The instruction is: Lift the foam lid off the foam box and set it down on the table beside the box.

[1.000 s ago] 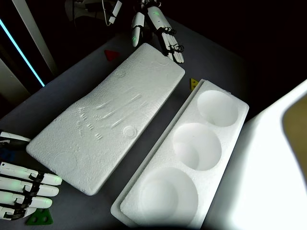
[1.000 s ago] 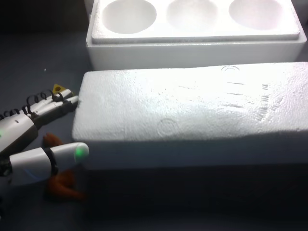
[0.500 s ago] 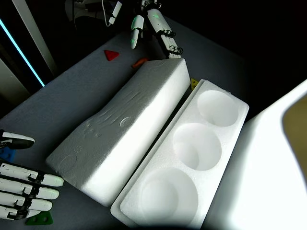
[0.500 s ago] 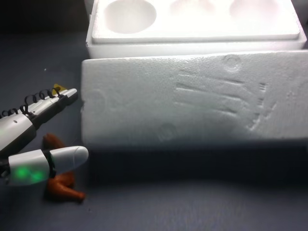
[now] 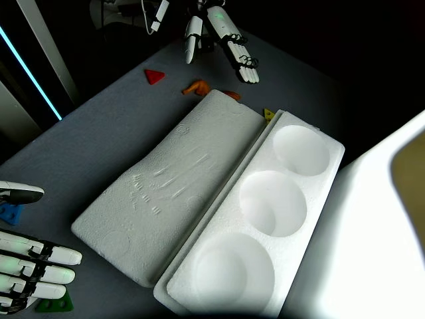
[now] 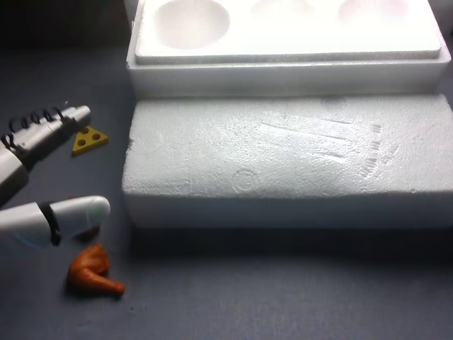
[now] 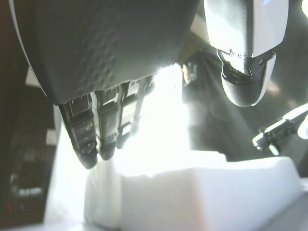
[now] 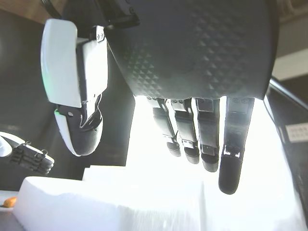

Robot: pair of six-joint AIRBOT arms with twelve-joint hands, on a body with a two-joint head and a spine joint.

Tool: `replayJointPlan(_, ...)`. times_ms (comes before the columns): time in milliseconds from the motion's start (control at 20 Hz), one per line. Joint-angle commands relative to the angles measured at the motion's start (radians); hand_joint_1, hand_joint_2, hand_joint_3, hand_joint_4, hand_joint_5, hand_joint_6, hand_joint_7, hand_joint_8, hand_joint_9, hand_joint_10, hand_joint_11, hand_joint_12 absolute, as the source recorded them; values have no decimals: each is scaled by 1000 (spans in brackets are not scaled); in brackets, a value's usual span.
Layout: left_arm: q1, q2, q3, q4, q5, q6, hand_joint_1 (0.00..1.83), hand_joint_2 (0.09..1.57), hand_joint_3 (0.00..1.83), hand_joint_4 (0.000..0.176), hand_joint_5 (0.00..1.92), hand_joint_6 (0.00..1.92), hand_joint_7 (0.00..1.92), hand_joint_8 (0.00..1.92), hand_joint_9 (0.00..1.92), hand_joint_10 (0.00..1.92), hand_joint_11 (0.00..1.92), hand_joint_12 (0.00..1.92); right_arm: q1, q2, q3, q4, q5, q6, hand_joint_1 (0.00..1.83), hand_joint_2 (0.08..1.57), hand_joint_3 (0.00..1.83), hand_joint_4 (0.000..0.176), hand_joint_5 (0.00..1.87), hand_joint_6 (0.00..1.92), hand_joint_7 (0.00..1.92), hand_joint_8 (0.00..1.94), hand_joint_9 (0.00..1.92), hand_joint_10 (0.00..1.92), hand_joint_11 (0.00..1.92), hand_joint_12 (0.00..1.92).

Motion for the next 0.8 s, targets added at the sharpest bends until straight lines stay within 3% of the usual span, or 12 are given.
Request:
replayJointPlan(0, -19, 11, 1, 2, -146, 5, 232, 1074, 0, 0, 0, 0, 0, 0, 0, 0, 0, 0, 7, 11, 1, 2, 148, -2, 274, 1219, 2, 0, 0, 0, 0, 0, 0, 0, 0, 299)
replayJointPlan(50, -30, 15, 5, 7, -153, 10, 247, 1096, 2, 0, 0, 0, 0, 0, 0, 0, 0, 0, 14, 13, 2, -2, 159, -8, 248, 1245, 6, 0, 0, 0, 0, 0, 0, 0, 0, 59)
replayJointPlan(150, -72, 18, 22, 25, -152, 19, 229, 1141, 18, 21, 0, 0, 0, 0, 0, 0, 0, 0, 21, 14, 5, -20, 182, -25, 295, 1254, 6, 8, 0, 0, 0, 0, 0, 0, 0, 1)
replayJointPlan(200, -103, 17, 35, 43, -138, 23, 251, 1165, 23, 28, 0, 0, 0, 0, 0, 0, 0, 0, 32, 15, 7, -31, 186, -37, 289, 1261, 8, 34, 0, 0, 0, 0, 0, 0, 0, 0)
replayJointPlan(300, -170, 8, 58, 83, -98, 31, 284, 1184, 22, 28, 0, 0, 0, 0, 0, 0, 0, 0, 74, 15, 14, -59, 177, -58, 276, 1237, 0, 62, 0, 0, 0, 0, 0, 0, 8, 4)
replayJointPlan(350, -199, 0, 71, 104, -75, 31, 299, 1189, 19, 15, 0, 0, 0, 0, 0, 0, 14, 6, 96, 14, 16, -71, 168, -67, 273, 1234, 0, 55, 0, 0, 0, 0, 0, 0, 13, 6)
replayJointPlan(400, -241, -15, 90, 138, -42, 23, 297, 1202, 20, 26, 0, 0, 0, 0, 0, 0, 8, 5, 123, 9, 22, -88, 148, -80, 255, 1200, 0, 49, 0, 0, 0, 0, 0, 0, 13, 7)
replayJointPlan(450, -272, -25, 104, 166, -16, 20, 285, 1207, 18, 36, 0, 0, 0, 0, 0, 0, 1, 2, 145, 3, 29, -103, 133, -86, 323, 1186, 0, 0, 0, 0, 0, 0, 0, 0, 2, 1)
replayJointPlan(600, -361, -55, 143, 245, 56, 6, 270, 1183, 2, 64, 0, 0, 0, 0, 0, 0, 0, 0, 237, -28, 62, -166, 53, -95, 330, 1241, 3, 0, 0, 0, 0, 0, 0, 0, 0, 0)
replayJointPlan(700, -400, -62, 156, 289, 90, 0, 304, 1160, 0, 68, 0, 0, 0, 0, 0, 0, 0, 0, 309, -52, 81, -219, -10, -108, 398, 1271, 12, 0, 0, 0, 0, 0, 0, 0, 0, 0)
replayJointPlan(750, -417, -66, 162, 307, 105, -3, 311, 1156, 0, 60, 0, 0, 0, 0, 0, 0, 0, 0, 348, -64, 90, -248, -48, -114, 425, 1243, 0, 0, 0, 0, 0, 0, 0, 0, 0, 0)
